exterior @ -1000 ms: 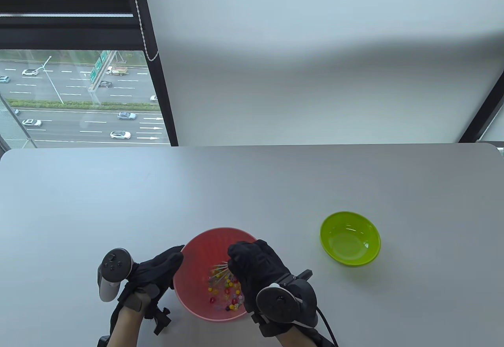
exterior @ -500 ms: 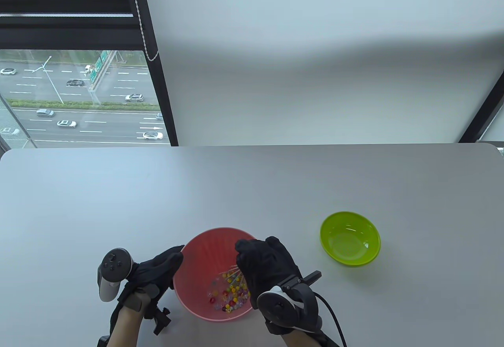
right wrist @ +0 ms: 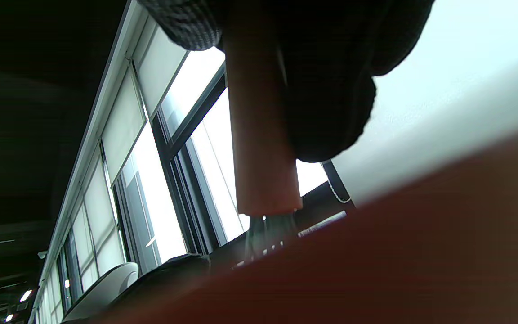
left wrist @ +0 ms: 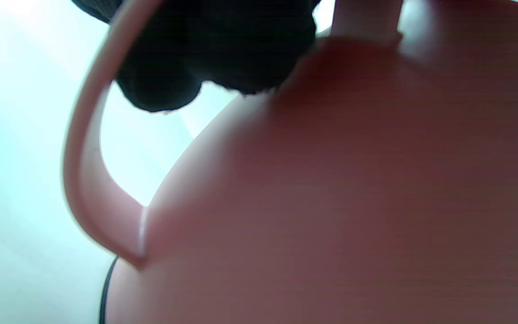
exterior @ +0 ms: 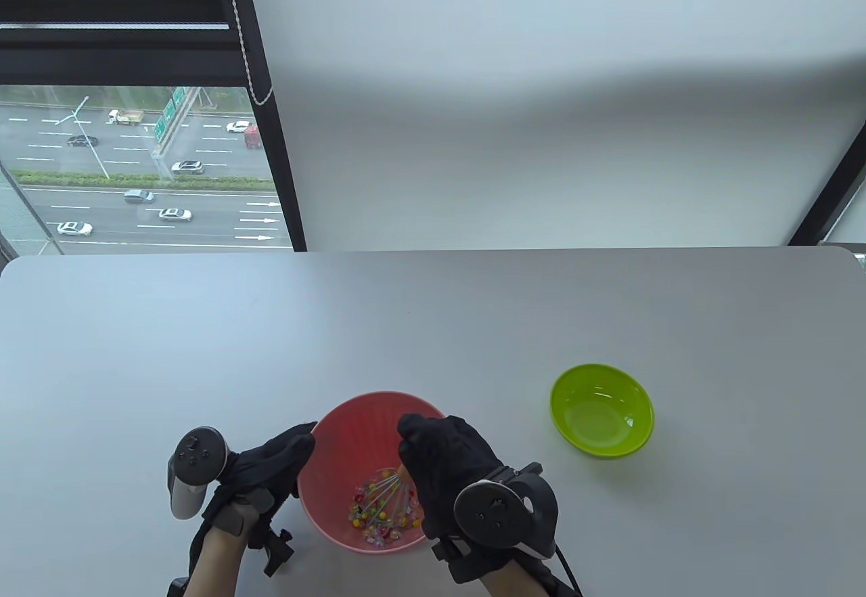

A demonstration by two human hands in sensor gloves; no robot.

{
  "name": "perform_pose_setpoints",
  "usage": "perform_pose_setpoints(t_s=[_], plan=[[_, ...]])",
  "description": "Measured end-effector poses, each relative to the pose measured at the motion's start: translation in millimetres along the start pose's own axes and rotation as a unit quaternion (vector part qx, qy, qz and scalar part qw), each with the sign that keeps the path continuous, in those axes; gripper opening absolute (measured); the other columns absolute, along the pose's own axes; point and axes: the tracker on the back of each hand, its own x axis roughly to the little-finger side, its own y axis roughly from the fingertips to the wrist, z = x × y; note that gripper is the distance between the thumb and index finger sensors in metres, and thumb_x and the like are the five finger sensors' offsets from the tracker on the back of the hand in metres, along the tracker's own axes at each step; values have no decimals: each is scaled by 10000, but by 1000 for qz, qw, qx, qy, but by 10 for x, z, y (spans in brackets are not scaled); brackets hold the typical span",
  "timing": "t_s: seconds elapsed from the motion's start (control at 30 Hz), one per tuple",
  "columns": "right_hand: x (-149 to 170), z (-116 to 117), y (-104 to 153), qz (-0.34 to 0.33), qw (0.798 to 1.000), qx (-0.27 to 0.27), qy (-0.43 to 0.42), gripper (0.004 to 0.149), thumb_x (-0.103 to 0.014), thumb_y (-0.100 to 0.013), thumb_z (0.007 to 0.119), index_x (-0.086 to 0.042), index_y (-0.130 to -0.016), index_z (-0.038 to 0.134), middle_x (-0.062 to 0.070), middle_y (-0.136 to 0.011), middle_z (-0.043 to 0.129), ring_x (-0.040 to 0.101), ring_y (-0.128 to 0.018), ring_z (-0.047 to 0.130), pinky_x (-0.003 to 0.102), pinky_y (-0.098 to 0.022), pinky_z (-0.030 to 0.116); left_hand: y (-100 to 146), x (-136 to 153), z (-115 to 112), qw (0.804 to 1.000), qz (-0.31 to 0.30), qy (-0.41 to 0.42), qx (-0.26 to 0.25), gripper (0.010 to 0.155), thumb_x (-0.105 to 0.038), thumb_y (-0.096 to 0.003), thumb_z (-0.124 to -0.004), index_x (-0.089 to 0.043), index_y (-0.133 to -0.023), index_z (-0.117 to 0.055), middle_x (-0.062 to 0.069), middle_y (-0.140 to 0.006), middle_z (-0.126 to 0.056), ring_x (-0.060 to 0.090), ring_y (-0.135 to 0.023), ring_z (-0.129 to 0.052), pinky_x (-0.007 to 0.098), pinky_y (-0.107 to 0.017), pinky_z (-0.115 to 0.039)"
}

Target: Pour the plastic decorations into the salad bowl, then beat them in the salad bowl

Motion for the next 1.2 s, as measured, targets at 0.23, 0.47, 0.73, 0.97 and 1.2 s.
perform_pose_setpoints(t_s=[0.23, 0.47, 0.73, 0.97, 1.2], plan=[[-35, 56, -17, -11, 999, -12, 29, 581, -365, -531, 866, -325, -992, 515, -35, -969, 715, 227, -683, 1017, 493, -734, 638, 0, 4, 1, 1000, 0, -1, -1, 781, -691, -562, -579, -45, -964, -754, 17, -395, -941, 332, -548, -947, 614, -712, -560], [-103, 68, 8, -33, 992, 21, 122, 538, -367, -544, 838, -327, -980, 525, -42, -960, 719, 220, -700, 1009, 486, -743, 629, -3, 8, 2, 1000, 0, 1, 0, 778, -690, -564, -579, -46, -965, -751, 17, -397, -940, 333, -548, -946, 617, -710, -559], [-128, 41, 32, -38, 984, 41, 171, 503, -392, -574, 767, -320, -999, 508, -43, -940, 728, 211, -647, 993, 481, -734, 627, -2, 9, 1, 1000, 0, -1, -1, 779, -691, -563, -579, -46, -964, -753, 16, -395, -942, 332, -547, -948, 614, -712, -561], [-130, 14, 41, -37, 980, 56, 187, 485, -400, -595, 683, -314, -1019, 465, -33, -919, 718, 216, -611, 966, 504, -732, 615, -4, 16, 3, 1000, 0, 1, 1, 779, -690, -563, -580, -45, -965, -750, 17, -397, -941, 333, -548, -947, 617, -710, -559], [-103, -46, 52, -25, 985, 73, 157, 461, -417, -598, 650, -319, -1016, 485, -40, -866, 751, 210, -538, 960, 504, -717, 627, -1, 16, 2, 1000, 0, 0, 0, 778, -690, -564, -579, -47, -965, -751, 16, -397, -941, 332, -548, -947, 617, -709, -560]])
